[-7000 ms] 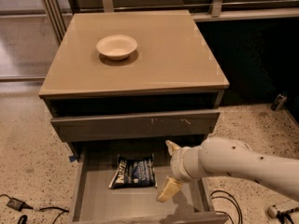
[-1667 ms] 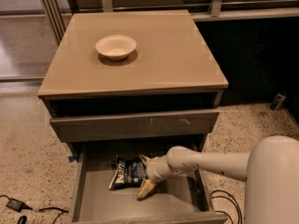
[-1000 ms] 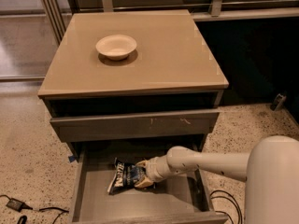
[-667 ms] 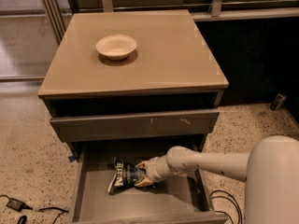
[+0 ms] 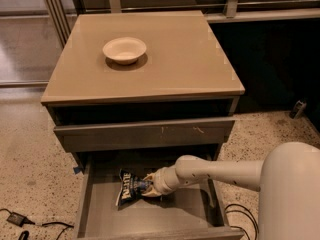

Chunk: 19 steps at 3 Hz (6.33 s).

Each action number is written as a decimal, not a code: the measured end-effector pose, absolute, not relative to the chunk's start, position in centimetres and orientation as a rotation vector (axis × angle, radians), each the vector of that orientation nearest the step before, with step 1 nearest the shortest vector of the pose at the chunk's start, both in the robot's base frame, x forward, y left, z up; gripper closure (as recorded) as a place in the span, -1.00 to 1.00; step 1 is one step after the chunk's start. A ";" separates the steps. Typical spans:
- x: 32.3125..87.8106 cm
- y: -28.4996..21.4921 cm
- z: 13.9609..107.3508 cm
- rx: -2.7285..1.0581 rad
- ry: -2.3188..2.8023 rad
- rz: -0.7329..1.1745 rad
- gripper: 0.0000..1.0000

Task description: Pick blue chip bag from middle drawer and place on counter

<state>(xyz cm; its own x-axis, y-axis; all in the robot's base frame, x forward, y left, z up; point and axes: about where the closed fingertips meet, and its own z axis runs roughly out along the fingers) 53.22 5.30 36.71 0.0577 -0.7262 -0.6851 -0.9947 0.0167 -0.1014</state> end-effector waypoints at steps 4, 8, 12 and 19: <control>49.7 -0.2 52.1 -1.726 1.586 0.625 1.00; 47.3 -4.2 64.3 -1.779 1.451 0.511 1.00; 47.3 -0.8 85.1 -1.865 1.189 0.080 1.00; 69.1 -8.7 91.1 -1.412 1.471 0.087 1.00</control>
Offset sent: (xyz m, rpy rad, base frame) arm -0.0574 -0.0230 0.0623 0.0701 0.0893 -0.0064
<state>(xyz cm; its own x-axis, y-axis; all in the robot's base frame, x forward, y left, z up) 69.11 -8.66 91.09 0.2426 -0.6865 -0.6854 -0.7622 0.3022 -0.5724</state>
